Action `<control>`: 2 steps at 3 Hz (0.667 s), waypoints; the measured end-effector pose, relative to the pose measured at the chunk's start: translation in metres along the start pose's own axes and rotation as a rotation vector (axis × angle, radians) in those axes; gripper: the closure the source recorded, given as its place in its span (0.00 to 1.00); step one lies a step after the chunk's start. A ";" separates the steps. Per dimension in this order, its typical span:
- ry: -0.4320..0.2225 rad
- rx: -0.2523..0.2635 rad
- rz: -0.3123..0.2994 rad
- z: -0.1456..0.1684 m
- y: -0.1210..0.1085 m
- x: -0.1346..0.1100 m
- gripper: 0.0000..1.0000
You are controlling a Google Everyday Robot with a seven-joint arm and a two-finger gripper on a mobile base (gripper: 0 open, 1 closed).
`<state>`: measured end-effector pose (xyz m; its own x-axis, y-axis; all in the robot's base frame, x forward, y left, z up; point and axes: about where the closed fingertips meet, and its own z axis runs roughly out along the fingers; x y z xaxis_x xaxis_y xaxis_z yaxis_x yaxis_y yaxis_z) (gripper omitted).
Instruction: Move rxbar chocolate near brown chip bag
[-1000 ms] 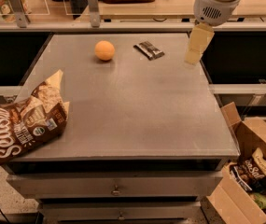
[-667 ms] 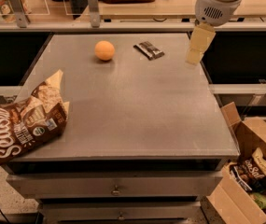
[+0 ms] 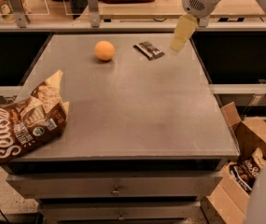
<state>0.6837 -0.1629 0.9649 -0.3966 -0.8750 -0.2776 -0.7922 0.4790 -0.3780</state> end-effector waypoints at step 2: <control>-0.147 -0.024 0.132 0.055 -0.033 -0.050 0.00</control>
Offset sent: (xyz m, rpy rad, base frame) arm 0.1149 0.0474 -0.0291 0.3017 -0.0775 -0.0930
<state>0.7556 -0.1311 0.9428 -0.4276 -0.7840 -0.4500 -0.7491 0.5859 -0.3090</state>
